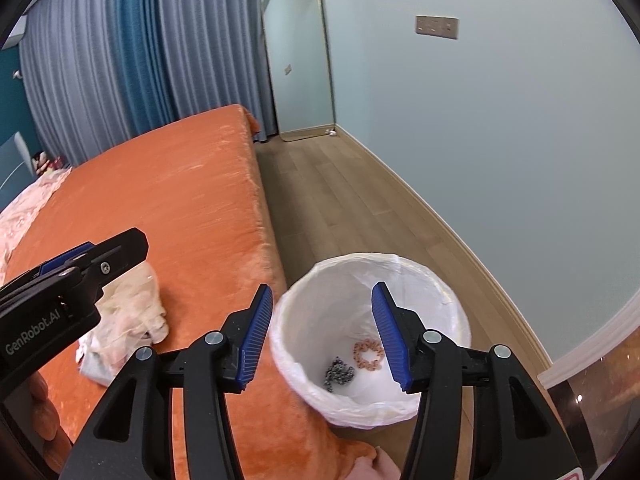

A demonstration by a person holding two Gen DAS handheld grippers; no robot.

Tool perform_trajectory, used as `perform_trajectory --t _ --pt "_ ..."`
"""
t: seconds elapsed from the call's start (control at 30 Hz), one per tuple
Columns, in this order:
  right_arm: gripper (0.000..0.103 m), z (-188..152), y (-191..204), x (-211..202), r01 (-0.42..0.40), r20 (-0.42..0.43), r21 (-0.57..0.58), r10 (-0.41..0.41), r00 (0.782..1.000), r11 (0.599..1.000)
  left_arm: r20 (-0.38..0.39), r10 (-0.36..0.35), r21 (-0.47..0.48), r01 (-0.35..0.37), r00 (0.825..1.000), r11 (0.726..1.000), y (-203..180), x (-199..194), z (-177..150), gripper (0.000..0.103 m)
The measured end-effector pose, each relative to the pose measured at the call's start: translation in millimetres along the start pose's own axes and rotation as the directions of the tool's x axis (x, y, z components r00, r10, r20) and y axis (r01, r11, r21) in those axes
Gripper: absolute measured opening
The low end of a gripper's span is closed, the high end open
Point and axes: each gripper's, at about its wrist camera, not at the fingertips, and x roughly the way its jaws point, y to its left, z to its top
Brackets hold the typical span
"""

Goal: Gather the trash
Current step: 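Move both tools back to the pile and close the left tool on the grey sock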

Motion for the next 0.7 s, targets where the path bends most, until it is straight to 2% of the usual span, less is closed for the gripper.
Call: perform_trajectory --t 0.33,0.7 --pt "0.052 -7.7 54.3 -5.6 -0.051 -0.019 -0.065 0.050 0.999 0.997 0.001 0.074 -0.069 -0.074 0.997 0.995 57.6 -19.2 -9.8 0.065" --pt "0.052 -27.6 119.5 -1.7 -0.121 -0.073 -0.147 0.111 0.991 0.982 -0.048 0.170 -0.165 -0.176 0.984 0.970 137.7 -29.7 -37.8 0.067"
